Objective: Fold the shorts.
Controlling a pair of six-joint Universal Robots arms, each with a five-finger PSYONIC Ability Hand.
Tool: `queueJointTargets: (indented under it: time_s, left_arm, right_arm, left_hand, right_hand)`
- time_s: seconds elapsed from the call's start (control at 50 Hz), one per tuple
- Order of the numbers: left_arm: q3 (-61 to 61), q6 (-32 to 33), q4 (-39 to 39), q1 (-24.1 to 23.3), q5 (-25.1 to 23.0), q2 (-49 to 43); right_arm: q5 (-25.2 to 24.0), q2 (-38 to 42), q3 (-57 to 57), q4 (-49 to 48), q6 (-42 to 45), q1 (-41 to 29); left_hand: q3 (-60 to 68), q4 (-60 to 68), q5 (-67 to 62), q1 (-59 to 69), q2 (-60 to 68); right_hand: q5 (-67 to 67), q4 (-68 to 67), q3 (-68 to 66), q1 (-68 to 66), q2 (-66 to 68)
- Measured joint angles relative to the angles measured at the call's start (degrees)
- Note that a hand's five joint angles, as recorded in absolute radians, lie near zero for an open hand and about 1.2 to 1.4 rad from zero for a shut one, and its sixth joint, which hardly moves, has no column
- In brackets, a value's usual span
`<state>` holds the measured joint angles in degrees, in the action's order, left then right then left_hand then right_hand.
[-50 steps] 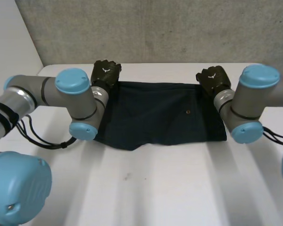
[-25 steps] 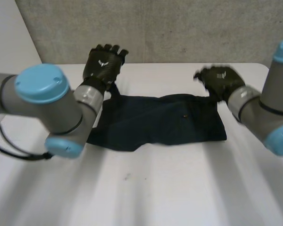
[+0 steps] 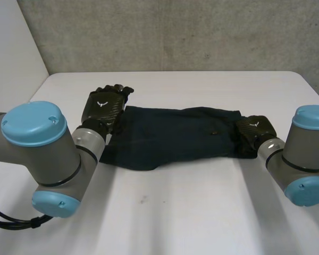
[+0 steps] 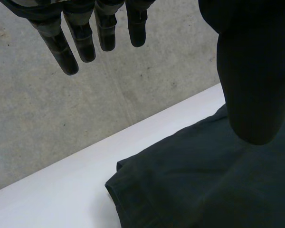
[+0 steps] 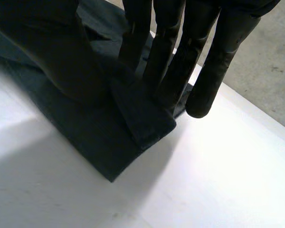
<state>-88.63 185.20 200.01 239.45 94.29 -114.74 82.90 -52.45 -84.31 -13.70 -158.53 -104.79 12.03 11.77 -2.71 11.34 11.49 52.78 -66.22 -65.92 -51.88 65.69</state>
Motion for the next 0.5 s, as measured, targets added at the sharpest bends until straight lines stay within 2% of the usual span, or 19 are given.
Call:
queueJointTargets:
  time_s: [0.1,0.26,0.42,0.5]
  left_arm:
    - [-0.7,0.2,0.0,-0.1,0.0,0.8]
    - [-1.3,0.2,0.0,0.3,0.0,2.9]
    - [-2.2,0.0,0.0,0.6,0.0,5.1]
    - [-2.5,0.0,0.1,0.6,0.0,5.6]
  right_arm:
    - [-0.1,-0.4,0.6,0.9,0.3,1.9]
    - [-0.4,-6.2,0.3,4.9,3.0,6.6]
    - [-1.2,-10.5,1.8,7.4,14.7,8.2]
    - [-3.4,-10.8,4.6,7.0,19.4,4.3]
  left_hand:
    - [0.0,0.0,0.0,0.0,0.0]
    - [0.0,0.0,0.0,0.0,0.0]
    - [0.0,0.0,0.0,0.0,0.0]
    - [0.0,0.0,0.0,0.0,0.0]
  right_hand:
    - [0.8,-1.9,-1.8,-0.9,0.3]
    - [1.5,-1.9,-1.8,-1.8,0.3]
    - [1.5,-1.9,-1.8,-2.3,0.3]
    - [1.6,-2.0,-1.8,-2.3,0.3]
